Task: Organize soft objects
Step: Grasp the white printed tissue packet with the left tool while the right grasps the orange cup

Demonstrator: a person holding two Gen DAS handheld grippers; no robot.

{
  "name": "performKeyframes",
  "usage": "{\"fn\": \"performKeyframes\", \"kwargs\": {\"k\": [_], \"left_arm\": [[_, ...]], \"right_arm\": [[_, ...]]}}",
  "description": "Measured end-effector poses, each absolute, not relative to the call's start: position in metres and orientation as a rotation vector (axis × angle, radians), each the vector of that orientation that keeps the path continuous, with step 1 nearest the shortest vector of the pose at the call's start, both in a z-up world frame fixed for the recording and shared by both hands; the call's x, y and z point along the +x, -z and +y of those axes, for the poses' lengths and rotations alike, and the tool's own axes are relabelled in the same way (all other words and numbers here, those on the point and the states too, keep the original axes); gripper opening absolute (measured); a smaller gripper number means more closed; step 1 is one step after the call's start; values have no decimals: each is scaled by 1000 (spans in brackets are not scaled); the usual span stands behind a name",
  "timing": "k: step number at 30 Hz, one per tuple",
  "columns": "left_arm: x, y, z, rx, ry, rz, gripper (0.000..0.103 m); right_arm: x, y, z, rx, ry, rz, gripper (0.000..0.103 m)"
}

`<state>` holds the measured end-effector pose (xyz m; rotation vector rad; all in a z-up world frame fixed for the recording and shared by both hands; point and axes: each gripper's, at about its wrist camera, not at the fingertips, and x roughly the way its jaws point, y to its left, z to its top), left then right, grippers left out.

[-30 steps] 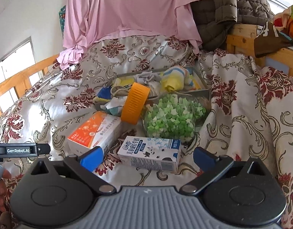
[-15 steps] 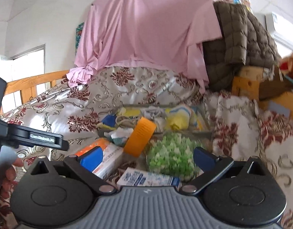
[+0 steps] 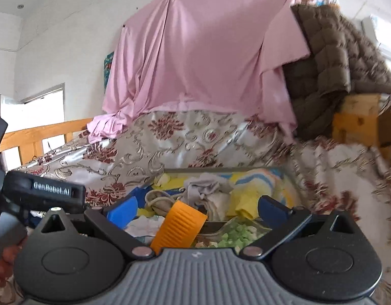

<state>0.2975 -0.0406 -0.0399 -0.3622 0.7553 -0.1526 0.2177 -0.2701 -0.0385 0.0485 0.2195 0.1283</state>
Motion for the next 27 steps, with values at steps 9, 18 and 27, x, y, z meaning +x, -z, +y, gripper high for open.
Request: {"fn": "performKeyframes", "kwargs": {"k": [9, 18, 27], "left_arm": [[369, 61, -46, -458, 273, 876, 102], [405, 75, -63, -522, 366, 934, 95], [407, 79, -76, -493, 366, 933, 89]], "right_arm": [[265, 46, -298, 158, -309, 315, 103], [279, 47, -309, 243, -406, 364, 98], [280, 49, -305, 234, -413, 403, 85]]}}
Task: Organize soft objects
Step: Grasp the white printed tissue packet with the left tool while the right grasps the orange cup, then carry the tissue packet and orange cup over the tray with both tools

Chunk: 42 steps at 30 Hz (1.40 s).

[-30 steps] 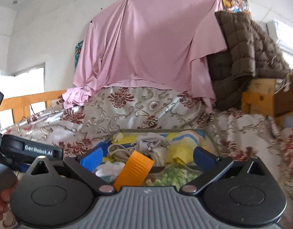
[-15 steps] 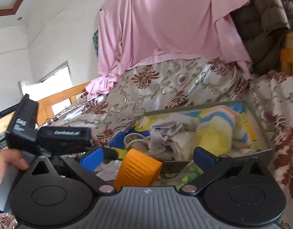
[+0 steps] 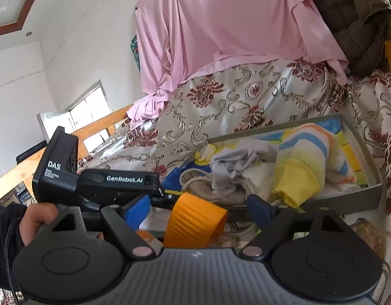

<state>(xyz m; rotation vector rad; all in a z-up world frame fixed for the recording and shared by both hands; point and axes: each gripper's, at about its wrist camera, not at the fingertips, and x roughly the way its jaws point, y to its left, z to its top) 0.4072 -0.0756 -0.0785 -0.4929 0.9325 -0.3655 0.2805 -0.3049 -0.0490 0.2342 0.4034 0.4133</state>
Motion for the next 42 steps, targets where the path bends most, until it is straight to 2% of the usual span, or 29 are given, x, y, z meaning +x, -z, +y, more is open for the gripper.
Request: {"fn": "performKeyframes", "kwargs": {"k": [3, 5, 6, 10, 16, 19, 23, 35, 42], "left_arm": [[407, 78, -78, -490, 362, 936, 82], [407, 78, -80, -501, 362, 939, 75], [406, 78, -81, -512, 365, 937, 74], [405, 77, -84, -513, 376, 923, 58], [404, 76, -85, -513, 372, 915, 49], [402, 77, -82, -525, 364, 910, 45], [396, 77, -81, -518, 348, 894, 39], [366, 61, -74, -504, 321, 773, 37], [358, 49, -63, -514, 305, 728, 37]], "right_arm": [[282, 52, -300, 222, -416, 422, 80], [282, 53, -297, 217, -424, 430, 74], [282, 54, -296, 213, -426, 432, 73], [278, 55, -293, 201, -424, 428, 71], [277, 55, -292, 201, -398, 423, 66], [277, 55, -289, 183, -369, 421, 59], [275, 53, -284, 156, -348, 410, 57], [267, 44, -275, 76, -331, 349, 47], [261, 34, -272, 61, -330, 318, 46]]}}
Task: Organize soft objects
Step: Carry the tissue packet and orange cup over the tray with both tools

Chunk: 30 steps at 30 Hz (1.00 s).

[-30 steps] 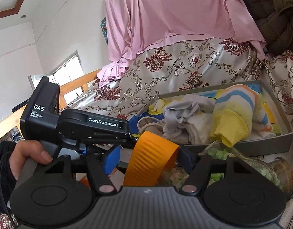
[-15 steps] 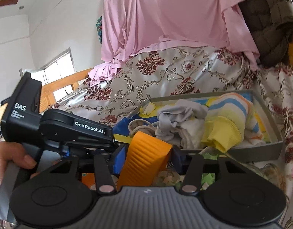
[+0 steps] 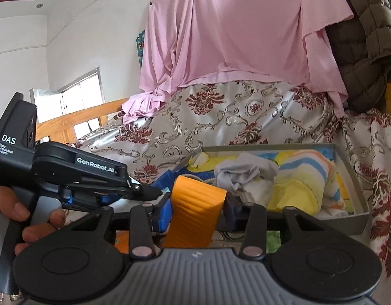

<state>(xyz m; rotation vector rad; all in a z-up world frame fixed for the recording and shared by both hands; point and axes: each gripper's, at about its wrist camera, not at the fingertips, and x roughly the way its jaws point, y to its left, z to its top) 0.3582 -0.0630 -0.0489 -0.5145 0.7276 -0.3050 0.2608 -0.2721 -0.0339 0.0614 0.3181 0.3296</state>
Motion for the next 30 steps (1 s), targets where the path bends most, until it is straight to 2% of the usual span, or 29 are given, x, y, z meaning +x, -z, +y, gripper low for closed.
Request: {"fn": "performKeyframes", "kwargs": {"k": [16, 24, 30], "left_arm": [[374, 15, -27, -498, 347, 628, 37], [408, 19, -25, -461, 383, 596, 37], [427, 33, -28, -422, 380, 612, 37]], "right_arm": [[253, -5, -248, 28, -336, 251, 45], [307, -53, -219, -80, -411, 250, 46], [351, -53, -209, -117, -385, 302, 46]]}}
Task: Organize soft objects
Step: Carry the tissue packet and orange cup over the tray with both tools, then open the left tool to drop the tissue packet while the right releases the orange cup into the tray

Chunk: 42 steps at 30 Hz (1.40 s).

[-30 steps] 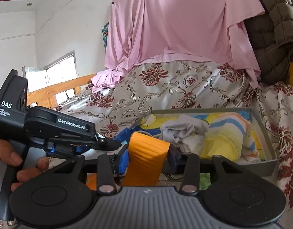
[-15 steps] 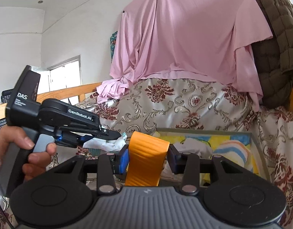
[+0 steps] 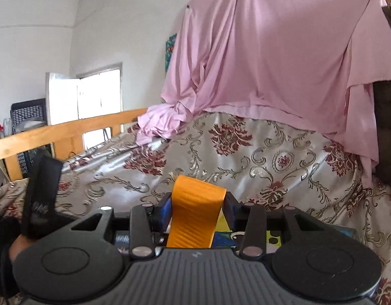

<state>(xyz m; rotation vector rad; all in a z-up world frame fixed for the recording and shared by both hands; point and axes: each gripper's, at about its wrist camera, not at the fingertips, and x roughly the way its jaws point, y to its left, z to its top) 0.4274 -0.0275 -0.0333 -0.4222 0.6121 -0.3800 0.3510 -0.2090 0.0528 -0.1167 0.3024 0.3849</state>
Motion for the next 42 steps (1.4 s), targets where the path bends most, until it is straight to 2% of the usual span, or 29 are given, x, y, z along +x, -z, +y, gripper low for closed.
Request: {"fn": "performKeyframes", "kwargs": {"k": [13, 24, 27, 28, 34, 42], "left_arm": [[441, 51, -51, -303, 363, 646, 40], [444, 54, -51, -335, 308, 688, 43], [443, 53, -52, -325, 306, 689, 46], [443, 53, -53, -318, 304, 686, 50], [439, 48, -55, -278, 268, 652, 69], [436, 44, -54, -280, 259, 638, 77]], "right_arm": [[417, -17, -218, -103, -267, 528, 46], [428, -16, -232, -83, -200, 581, 56], [430, -17, -233, -92, -180, 584, 59], [430, -17, -233, -96, -172, 584, 60], [429, -18, -238, -100, -140, 591, 78], [419, -23, -245, -99, -120, 564, 89]]}}
